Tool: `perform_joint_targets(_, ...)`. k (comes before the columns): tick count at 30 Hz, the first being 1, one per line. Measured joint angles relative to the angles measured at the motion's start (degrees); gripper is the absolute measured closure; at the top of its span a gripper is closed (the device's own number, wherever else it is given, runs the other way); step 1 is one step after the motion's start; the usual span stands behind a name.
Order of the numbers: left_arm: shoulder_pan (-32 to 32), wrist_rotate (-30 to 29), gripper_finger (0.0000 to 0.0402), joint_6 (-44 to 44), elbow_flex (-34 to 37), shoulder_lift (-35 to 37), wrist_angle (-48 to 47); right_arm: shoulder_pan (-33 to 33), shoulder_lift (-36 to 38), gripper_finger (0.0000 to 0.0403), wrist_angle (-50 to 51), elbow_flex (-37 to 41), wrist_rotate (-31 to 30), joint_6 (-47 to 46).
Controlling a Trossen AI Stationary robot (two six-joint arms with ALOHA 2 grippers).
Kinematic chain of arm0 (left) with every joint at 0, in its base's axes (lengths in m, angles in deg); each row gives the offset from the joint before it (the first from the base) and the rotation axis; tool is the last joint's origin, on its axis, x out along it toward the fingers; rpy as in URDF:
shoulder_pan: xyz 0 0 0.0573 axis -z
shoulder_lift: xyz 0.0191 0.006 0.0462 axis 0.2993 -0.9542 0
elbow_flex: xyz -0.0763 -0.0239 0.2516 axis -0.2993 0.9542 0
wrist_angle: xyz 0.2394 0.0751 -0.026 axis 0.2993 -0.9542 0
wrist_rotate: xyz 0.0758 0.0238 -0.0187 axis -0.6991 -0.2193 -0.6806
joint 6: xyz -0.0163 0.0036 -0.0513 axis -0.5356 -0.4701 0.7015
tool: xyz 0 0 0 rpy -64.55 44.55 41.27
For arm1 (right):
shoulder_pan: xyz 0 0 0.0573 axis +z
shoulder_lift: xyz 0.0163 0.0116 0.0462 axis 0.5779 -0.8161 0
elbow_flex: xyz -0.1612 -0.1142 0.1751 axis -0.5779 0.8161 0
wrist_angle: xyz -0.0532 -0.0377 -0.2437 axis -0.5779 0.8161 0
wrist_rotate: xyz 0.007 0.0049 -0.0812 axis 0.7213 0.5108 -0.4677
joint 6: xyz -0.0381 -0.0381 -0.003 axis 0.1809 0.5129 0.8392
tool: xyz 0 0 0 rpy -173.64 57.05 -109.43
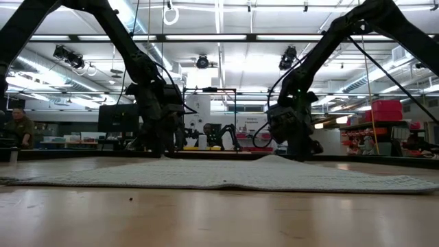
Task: Fold microfiber towels
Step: Fold the gray microfiber towel
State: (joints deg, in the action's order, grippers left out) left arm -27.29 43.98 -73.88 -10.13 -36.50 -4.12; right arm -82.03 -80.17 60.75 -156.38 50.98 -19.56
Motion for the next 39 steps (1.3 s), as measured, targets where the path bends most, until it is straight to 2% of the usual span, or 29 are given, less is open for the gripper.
perform_joint_targets(3, 0.0, 0.0, 0.023, 0.0, 0.0, 0.0, 0.26, 0.05, -0.06, 0.0362, -0.22, 0.0, -0.88, 0.82)
perform_joint_targets(5, -0.01, -0.01, 0.023, 0.02, 0.0, 0.0, 0.4, 0.05, -0.11, 0.0391, -0.25, 0.0, -0.97, 1.69)
perform_joint_targets(12, 0.0, -0.01, 0.023, 0.02, 0.0, 0.0, 0.5, -0.64, -0.15, 0.0397, 1.72, 0.03, -0.37, 4.74)
perform_joint_targets(16, 0.0, -0.01, 0.023, 0.02, 0.0, 0.0, 0.52, -1.15, -0.11, 0.0362, 2.91, 0.13, 0.56, 5.85)
perform_joint_targets(23, 0.0, 0.01, 0.023, 0.02, 0.0, 0.0, 0.52, -2.02, 0.02, 0.0239, 2.59, 0.12, 1.56, 6.22)
perform_joint_targets(27, 0.0, -0.01, 0.023, 0.02, 0.0, 0.0, 0.54, -2.18, 0.18, 0.0191, 1.71, 0.11, 1.97, 6.98)
perform_joint_targets(31, 0.0, -0.01, 0.023, 0.02, 0.0, 0.0, 0.58, -2.34, 0.24, 0.0181, 0.88, 0.11, 1.86, 7.03)
perform_joint_targets(39, 0.0, -0.12, 0.023, 0.02, 0.0, 0.0, 0.61, -4.62, 0.24, 0.0215, -1.83, 0.11, 1.52, 5.86)
